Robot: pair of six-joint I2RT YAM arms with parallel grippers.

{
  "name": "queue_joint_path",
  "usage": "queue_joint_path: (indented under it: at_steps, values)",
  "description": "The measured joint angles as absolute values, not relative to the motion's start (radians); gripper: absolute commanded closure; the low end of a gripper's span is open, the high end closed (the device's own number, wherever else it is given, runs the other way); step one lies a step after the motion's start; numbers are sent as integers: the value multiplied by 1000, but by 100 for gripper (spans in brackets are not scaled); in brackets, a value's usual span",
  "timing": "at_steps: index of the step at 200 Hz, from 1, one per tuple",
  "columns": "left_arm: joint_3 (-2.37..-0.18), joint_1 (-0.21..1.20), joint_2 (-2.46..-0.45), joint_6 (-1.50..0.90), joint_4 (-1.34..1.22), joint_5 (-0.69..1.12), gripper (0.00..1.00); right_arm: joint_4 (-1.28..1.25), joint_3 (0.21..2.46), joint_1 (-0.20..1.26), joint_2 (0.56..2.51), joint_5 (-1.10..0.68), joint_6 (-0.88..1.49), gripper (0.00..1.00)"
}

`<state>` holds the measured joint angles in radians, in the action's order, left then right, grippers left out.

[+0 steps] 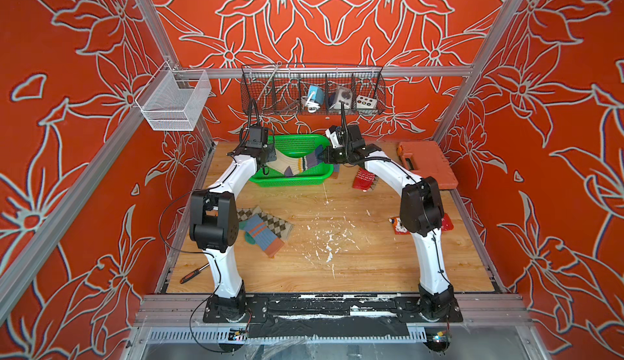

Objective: Place the socks together as a pair
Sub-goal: Place a pair of socks in the bin.

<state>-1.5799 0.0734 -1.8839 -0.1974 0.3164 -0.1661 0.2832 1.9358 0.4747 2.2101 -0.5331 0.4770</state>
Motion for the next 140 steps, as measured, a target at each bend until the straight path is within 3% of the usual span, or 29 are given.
queue_joint_path:
  at_steps: [71,140]
  values:
    - [-1580,71,-1892,-181,310,-215,100,255,2022,472,2232,-533,490,100]
    - [-1580,62,-1959,-175,316,-253,99,347,2136,492,2372,-536,484,99]
